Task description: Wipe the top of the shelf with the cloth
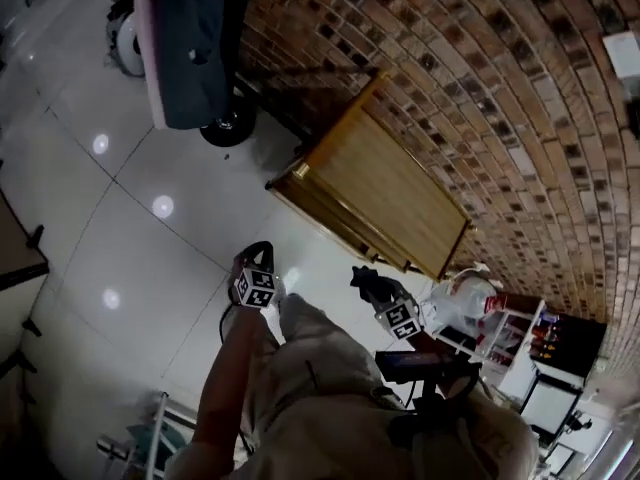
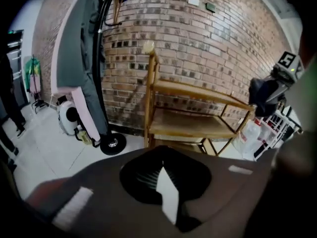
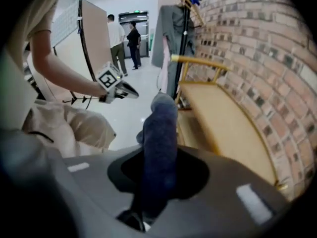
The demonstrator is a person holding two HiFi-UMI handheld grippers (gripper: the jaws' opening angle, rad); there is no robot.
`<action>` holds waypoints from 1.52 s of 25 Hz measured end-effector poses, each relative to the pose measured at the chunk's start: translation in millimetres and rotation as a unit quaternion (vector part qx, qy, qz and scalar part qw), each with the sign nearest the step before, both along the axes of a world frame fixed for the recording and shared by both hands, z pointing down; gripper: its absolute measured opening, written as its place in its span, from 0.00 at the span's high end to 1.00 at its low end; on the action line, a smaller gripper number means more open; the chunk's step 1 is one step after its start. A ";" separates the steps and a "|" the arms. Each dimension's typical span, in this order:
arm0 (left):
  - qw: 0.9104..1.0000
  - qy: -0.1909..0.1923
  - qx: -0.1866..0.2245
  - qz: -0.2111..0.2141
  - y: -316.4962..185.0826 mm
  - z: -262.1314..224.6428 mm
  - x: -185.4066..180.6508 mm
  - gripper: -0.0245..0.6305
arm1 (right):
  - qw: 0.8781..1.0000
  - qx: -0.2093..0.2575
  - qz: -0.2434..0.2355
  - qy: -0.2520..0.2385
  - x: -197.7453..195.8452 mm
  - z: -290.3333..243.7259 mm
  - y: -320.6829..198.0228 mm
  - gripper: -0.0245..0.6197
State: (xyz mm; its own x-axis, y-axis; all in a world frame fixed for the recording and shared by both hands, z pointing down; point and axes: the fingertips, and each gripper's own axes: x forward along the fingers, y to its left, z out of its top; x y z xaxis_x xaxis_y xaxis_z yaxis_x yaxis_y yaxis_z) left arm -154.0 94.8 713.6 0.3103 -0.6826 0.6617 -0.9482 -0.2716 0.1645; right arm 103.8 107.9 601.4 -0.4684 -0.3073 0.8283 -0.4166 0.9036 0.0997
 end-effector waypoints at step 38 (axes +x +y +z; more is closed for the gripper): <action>0.953 0.078 0.186 0.227 -95.0 -573.0 128.9 0.96 | 0.884 0.180 0.316 -0.294 102.2 -488.6 -62.5 0.83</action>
State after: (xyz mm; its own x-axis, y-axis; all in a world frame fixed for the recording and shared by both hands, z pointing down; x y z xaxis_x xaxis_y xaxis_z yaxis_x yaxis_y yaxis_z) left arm -25.1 -0.3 140.6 0.7043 -0.6325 0.3224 -0.6908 -0.7152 0.1060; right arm 206.0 45.5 112.8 -0.4253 -0.8557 0.2949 -0.9026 0.4251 -0.0680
